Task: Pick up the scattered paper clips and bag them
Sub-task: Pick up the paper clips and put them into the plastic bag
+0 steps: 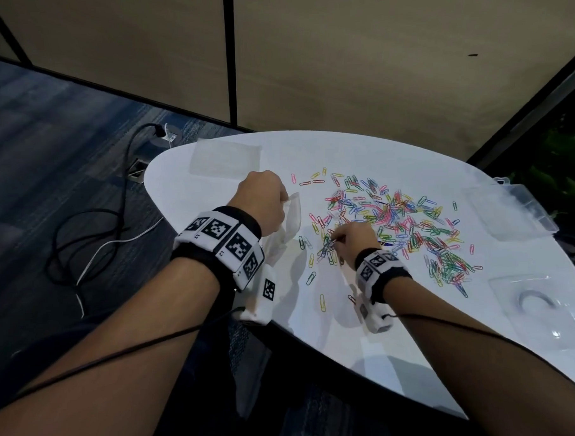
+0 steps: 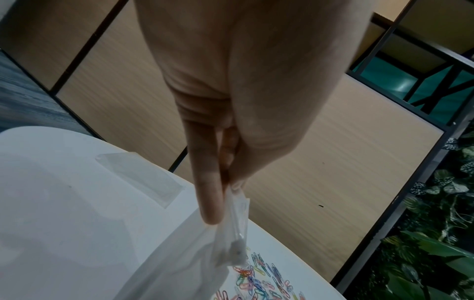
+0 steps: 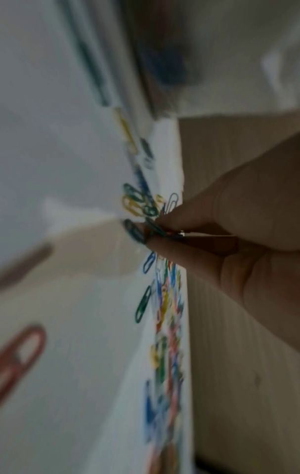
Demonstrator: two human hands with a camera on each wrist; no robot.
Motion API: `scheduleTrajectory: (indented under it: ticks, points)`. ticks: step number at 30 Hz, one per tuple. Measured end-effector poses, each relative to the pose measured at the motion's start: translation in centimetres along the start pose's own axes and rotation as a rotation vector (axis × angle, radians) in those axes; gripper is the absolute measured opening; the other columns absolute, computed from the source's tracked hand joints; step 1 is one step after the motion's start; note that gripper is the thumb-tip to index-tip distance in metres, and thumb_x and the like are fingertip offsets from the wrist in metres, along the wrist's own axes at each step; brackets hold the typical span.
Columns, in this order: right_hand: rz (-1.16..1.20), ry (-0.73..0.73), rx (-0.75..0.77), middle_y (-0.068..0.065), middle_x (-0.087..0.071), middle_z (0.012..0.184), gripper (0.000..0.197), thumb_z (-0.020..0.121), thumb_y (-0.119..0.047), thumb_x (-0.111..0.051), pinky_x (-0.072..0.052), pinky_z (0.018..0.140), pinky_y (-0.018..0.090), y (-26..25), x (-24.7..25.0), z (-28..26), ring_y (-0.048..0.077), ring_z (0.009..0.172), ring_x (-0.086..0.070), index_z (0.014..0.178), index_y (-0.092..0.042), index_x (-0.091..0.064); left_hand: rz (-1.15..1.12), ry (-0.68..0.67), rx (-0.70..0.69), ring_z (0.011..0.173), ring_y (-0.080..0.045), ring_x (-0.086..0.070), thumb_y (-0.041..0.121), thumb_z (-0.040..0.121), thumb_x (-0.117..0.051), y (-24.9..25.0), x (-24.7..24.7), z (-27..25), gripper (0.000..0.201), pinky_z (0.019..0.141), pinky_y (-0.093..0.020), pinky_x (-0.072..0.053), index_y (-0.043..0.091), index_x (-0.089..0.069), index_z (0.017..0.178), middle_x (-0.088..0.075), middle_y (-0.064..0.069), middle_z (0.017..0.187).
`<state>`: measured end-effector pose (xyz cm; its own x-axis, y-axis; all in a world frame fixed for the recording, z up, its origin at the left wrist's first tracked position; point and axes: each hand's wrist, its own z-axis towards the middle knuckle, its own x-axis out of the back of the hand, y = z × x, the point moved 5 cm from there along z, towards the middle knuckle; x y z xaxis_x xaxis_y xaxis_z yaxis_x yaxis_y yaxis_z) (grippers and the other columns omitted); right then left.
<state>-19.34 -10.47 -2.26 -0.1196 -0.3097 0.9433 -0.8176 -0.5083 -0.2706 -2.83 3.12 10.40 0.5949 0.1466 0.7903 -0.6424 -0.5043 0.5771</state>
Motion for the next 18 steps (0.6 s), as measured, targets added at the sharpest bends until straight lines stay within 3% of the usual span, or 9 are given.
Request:
scheduleTrajectory:
  ticks: [3, 4, 7, 9, 11, 14, 16, 18]
  points:
    - [0.396, 0.04, -0.229, 0.001, -0.075, 0.085, 0.013, 0.083, -0.013, -0.074, -0.053, 0.06, 0.015, 2.4, 1.6, -0.5, 0.009, 0.068, -0.067, 0.095, -0.013, -0.078, 0.0, 0.004, 0.003, 0.097, -0.03, -0.07, -0.002, 0.087, -0.06, 0.1, 0.0, 0.0, 0.032, 0.089, -0.036, -0.058, 0.009, -0.072, 0.114, -0.068, -0.014, 0.114]
    - [0.582, 0.029, -0.285, 0.003, -0.075, 0.083, 0.013, 0.082, -0.01, -0.075, -0.054, 0.057, 0.015, 2.8, 2.0, -0.6, 0.012, 0.068, -0.07, 0.094, -0.01, -0.077, -0.005, 0.004, 0.007, 0.097, -0.03, -0.07, -0.002, 0.087, -0.06, 0.1, -0.1, 0.1, 0.032, 0.089, -0.037, -0.058, 0.009, -0.072, 0.115, -0.067, -0.014, 0.115]
    - [1.244, -0.006, -0.355, 0.017, -0.074, 0.095, 0.017, 0.08, 0.002, -0.074, -0.059, 0.074, 0.026, 1.8, 3.7, -1.5, 0.028, 0.084, -0.073, 0.097, 0.001, -0.073, -0.014, -0.002, 0.011, 0.095, -0.031, -0.071, -0.002, 0.089, -0.059, 0.2, -0.1, 0.1, 0.03, 0.089, -0.038, -0.059, 0.008, -0.072, 0.114, -0.068, -0.015, 0.113]
    - [1.494, -0.05, -0.293, 0.017, -0.073, 0.099, 0.024, 0.081, 0.004, -0.072, -0.059, 0.077, 0.027, -0.2, 5.3, -2.2, 0.025, 0.087, -0.072, 0.105, 0.007, -0.069, -0.019, -0.006, 0.013, 0.095, -0.031, -0.071, -0.001, 0.089, -0.06, 0.3, -0.3, 0.1, 0.029, 0.088, -0.039, -0.059, 0.008, -0.072, 0.114, -0.069, -0.015, 0.112]
    - [1.614, -0.144, -0.223, 0.016, -0.073, 0.099, 0.027, 0.083, 0.005, -0.069, -0.059, 0.079, 0.025, -2.8, 6.2, -3.0, 0.021, 0.088, -0.072, 0.11, 0.009, -0.065, -0.029, -0.004, 0.016, 0.094, -0.032, -0.071, -0.002, 0.089, -0.06, 0.3, -0.4, 0.2, 0.029, 0.087, -0.039, -0.06, 0.008, -0.072, 0.113, -0.069, -0.015, 0.111]
    - [1.587, -0.228, -0.171, 0.016, -0.073, 0.095, 0.025, 0.084, 0.007, -0.067, -0.059, 0.078, 0.025, -6.0, 6.3, -3.7, 0.021, 0.084, -0.072, 0.109, 0.012, -0.064, -0.037, -0.006, 0.015, 0.089, -0.032, -0.073, -0.003, 0.088, -0.06, 0.5, -0.7, 0.1, 0.026, 0.085, -0.039, -0.061, 0.009, -0.074, 0.106, -0.071, -0.016, 0.103]
    - [1.47, -0.21, -0.191, 0.021, -0.071, 0.094, 0.016, 0.083, 0.009, -0.067, -0.06, 0.078, 0.026, -7.6, 5.8, -3.8, 0.023, 0.08, -0.071, 0.099, 0.011, -0.067, -0.038, -0.008, 0.013, 0.087, -0.031, -0.073, -0.003, 0.086, -0.063, 0.7, -0.8, 0.0, 0.023, 0.085, -0.038, -0.06, 0.008, -0.076, 0.102, -0.073, -0.016, 0.096]
    - [1.282, -0.171, -0.21, 0.022, -0.071, 0.092, 0.012, 0.082, 0.01, -0.066, -0.06, 0.082, 0.033, -8.4, 5.2, -3.6, 0.028, 0.08, -0.071, 0.082, -0.001, -0.072, -0.05, -0.011, 0.016, 0.088, -0.03, -0.073, -0.002, 0.086, -0.065, 0.9, -0.9, 0.0, 0.023, 0.087, -0.038, -0.06, 0.009, -0.076, 0.103, -0.074, -0.016, 0.095]
